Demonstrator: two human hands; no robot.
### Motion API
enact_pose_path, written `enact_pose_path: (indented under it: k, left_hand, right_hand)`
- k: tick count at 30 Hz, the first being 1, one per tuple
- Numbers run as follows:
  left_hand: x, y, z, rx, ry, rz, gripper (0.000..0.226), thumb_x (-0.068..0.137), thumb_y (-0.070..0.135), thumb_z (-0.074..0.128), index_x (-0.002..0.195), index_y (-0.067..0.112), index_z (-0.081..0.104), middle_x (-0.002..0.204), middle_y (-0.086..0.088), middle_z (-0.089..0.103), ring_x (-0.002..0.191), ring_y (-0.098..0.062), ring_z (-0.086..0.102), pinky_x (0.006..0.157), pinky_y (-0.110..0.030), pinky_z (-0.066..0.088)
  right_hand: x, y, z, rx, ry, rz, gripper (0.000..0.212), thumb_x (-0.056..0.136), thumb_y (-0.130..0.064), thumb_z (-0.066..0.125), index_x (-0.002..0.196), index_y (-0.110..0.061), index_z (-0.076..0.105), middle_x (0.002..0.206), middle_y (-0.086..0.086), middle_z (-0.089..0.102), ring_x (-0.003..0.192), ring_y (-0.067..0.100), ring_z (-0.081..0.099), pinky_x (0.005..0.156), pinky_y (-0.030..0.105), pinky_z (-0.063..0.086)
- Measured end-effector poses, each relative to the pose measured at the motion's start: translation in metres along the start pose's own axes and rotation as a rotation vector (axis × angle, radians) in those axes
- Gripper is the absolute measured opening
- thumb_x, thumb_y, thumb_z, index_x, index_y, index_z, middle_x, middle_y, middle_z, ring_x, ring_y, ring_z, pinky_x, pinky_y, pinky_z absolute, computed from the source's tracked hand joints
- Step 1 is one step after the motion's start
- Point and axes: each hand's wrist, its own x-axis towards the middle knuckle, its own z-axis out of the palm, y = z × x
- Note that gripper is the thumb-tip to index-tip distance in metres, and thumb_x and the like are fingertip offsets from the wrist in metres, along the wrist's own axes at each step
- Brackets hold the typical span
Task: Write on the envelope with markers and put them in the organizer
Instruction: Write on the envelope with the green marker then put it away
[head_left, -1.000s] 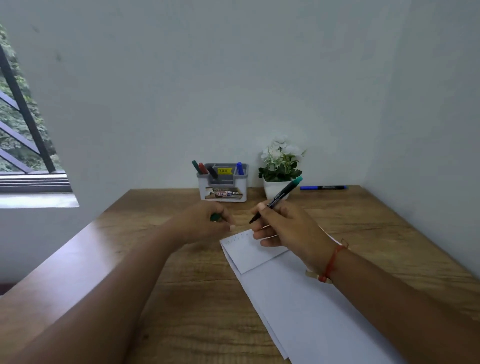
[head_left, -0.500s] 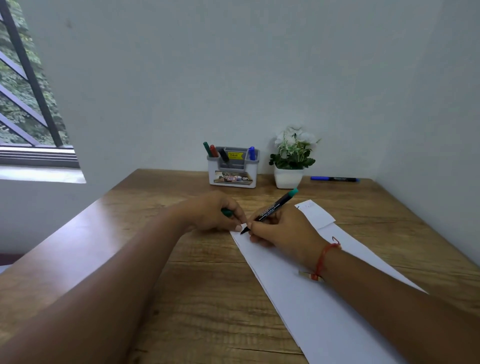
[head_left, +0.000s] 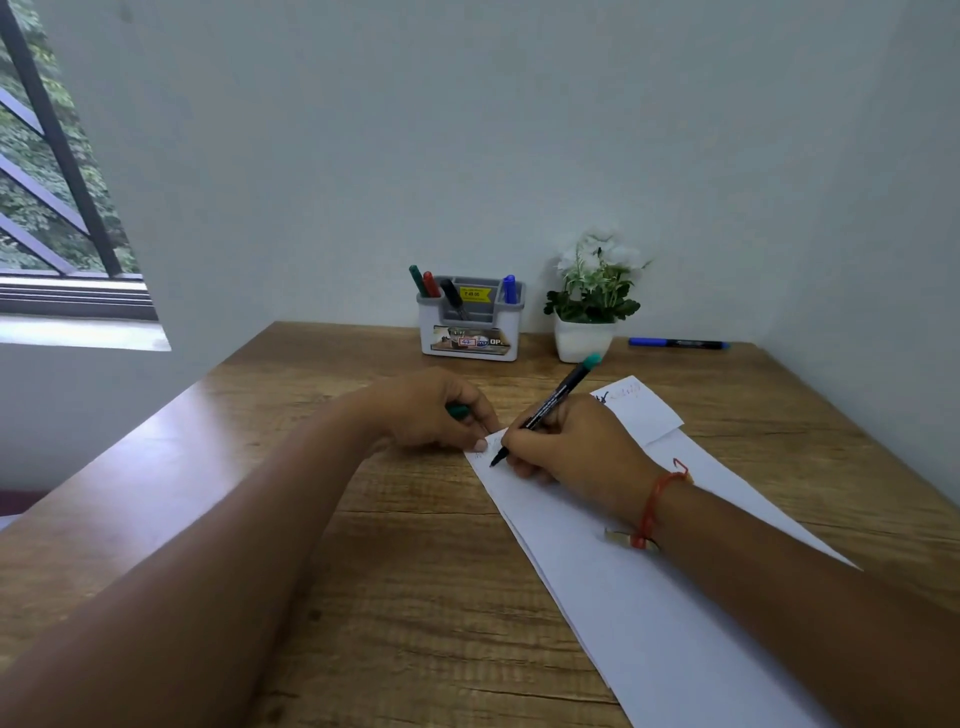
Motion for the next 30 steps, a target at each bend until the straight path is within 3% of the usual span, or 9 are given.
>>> enact_pose_path:
  k: [3, 7, 15, 20, 24, 30]
  left_hand:
    - [0.0009, -0.0008, -0.0009, -0.003, -0.005, -0.003, 0.022, 0.082, 0.019, 0.077, 0.1, 0.031, 0.073, 0.09, 0.014, 0.065, 0.085, -0.006, 0.056, 0.07, -0.022, 0.04]
    - [0.002, -0.0022, -0.0001, 0.005, 0.001, 0.002, 0.022, 0.081, 0.019, 0.077, 0.1, 0.031, 0.074, 0.096, 0.011, 0.066, 0.091, -0.011, 0.056, 0.074, -0.025, 0.041]
    - [0.001, -0.0022, -0.0009, -0.004, -0.008, 0.007, 0.024, 0.082, 0.017, 0.076, 0.105, 0.026, 0.073, 0.084, 0.014, 0.062, 0.081, -0.006, 0.054, 0.071, -0.023, 0.04]
    - [0.0013, -0.0035, -0.0002, -0.018, -0.007, 0.011, 0.023, 0.082, 0.017, 0.077, 0.101, 0.029, 0.074, 0.089, 0.011, 0.064, 0.086, -0.009, 0.057, 0.074, -0.025, 0.042]
    - [0.0013, -0.0042, 0.0003, -0.019, -0.002, 0.026, 0.021, 0.081, 0.017, 0.077, 0.094, 0.034, 0.073, 0.088, 0.011, 0.065, 0.087, -0.011, 0.057, 0.076, -0.026, 0.043]
    - [0.0012, -0.0042, 0.001, -0.038, -0.009, 0.019, 0.021, 0.081, 0.015, 0.077, 0.095, 0.031, 0.073, 0.083, 0.013, 0.063, 0.082, -0.008, 0.055, 0.07, -0.023, 0.04]
  right_hand:
    - [-0.0004, -0.0032, -0.0014, 0.153, 0.033, 0.037, 0.012, 0.088, -0.025, 0.074, 0.082, -0.014, 0.077, 0.071, 0.0, 0.077, 0.062, 0.005, 0.068, 0.068, 0.027, 0.058]
    - [-0.0002, -0.0052, -0.0013, -0.003, 0.031, -0.038, 0.007, 0.083, -0.022, 0.074, 0.089, -0.023, 0.077, 0.068, -0.013, 0.073, 0.068, -0.001, 0.066, 0.063, 0.017, 0.051]
    - [0.0016, -0.0004, 0.0046, -0.05, 0.028, -0.025, 0.013, 0.079, -0.031, 0.071, 0.084, -0.021, 0.076, 0.068, -0.005, 0.07, 0.072, 0.009, 0.065, 0.066, 0.029, 0.053]
    - [0.0017, 0.0017, 0.0059, -0.066, 0.028, -0.042, 0.015, 0.078, -0.033, 0.07, 0.085, -0.022, 0.076, 0.067, -0.006, 0.069, 0.071, 0.008, 0.066, 0.067, 0.031, 0.054]
    - [0.0013, 0.0004, 0.0054, -0.082, 0.012, -0.063, 0.013, 0.079, -0.031, 0.068, 0.082, -0.02, 0.075, 0.072, 0.003, 0.072, 0.073, 0.011, 0.066, 0.073, 0.04, 0.058]
    - [0.0025, -0.0002, 0.0062, -0.11, 0.011, -0.042, 0.018, 0.079, -0.034, 0.07, 0.072, -0.018, 0.072, 0.055, -0.009, 0.059, 0.06, 0.006, 0.056, 0.062, 0.032, 0.046]
